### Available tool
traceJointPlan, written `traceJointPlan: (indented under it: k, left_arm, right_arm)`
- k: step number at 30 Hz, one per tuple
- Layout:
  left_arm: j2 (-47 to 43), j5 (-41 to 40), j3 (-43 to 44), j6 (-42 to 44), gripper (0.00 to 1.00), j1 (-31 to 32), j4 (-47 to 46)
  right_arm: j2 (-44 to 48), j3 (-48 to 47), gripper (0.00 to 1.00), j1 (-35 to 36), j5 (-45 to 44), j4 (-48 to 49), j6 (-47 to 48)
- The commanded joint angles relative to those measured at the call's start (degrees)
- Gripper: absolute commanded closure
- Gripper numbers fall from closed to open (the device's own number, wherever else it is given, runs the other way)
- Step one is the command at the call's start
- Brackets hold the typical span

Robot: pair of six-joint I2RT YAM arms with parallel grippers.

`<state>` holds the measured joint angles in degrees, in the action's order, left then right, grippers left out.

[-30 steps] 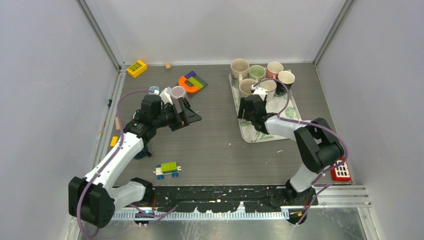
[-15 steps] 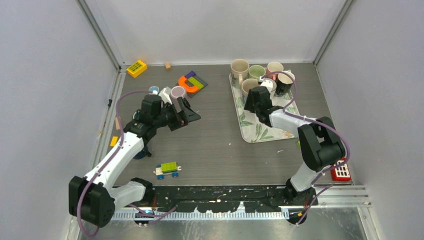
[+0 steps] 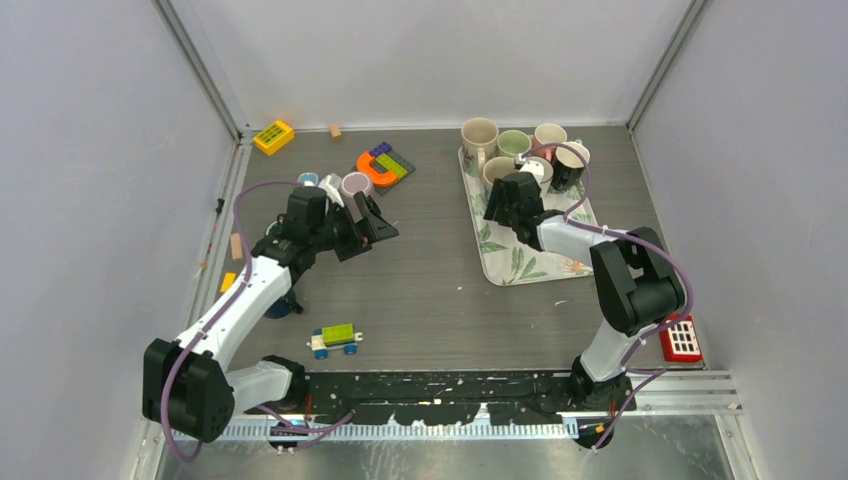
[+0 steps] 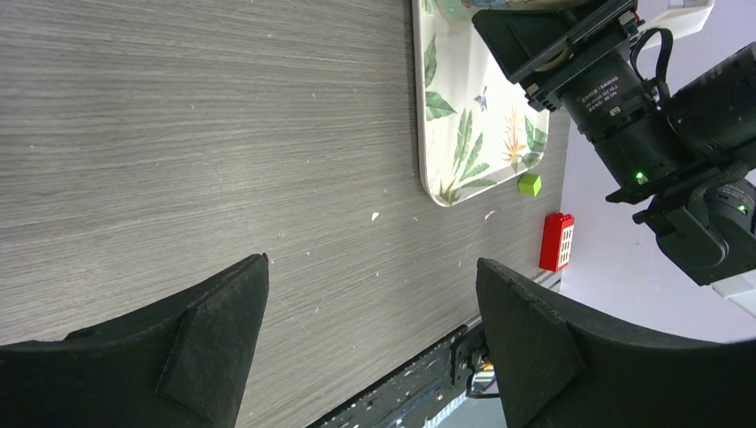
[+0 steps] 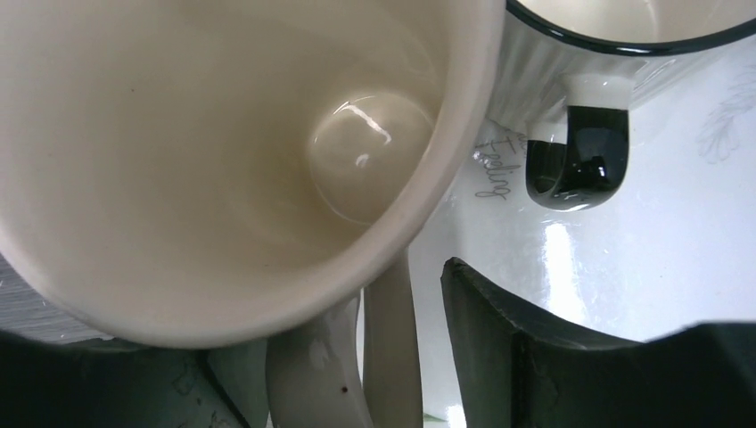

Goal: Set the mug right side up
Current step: Place the cup on the tray.

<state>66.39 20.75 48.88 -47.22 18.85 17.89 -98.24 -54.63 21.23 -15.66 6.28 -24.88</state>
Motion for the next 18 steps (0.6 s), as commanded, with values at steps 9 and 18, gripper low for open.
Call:
traceJointPlan:
  k: [9, 18]
  left_arm:
    - [-2.12, -1.96, 1.33, 1.84, 0.12, -2.65, 0.96]
    - [-1.47, -7.69, 2.14, 1.87, 0.12, -3.03, 3.12]
  right_arm:
    - [8.24, 0.69, 0.06, -0.23, 0.11, -3.99, -3.09]
    - [13.55, 3.36, 0.00, -0.24, 1.41, -9.69, -7.13]
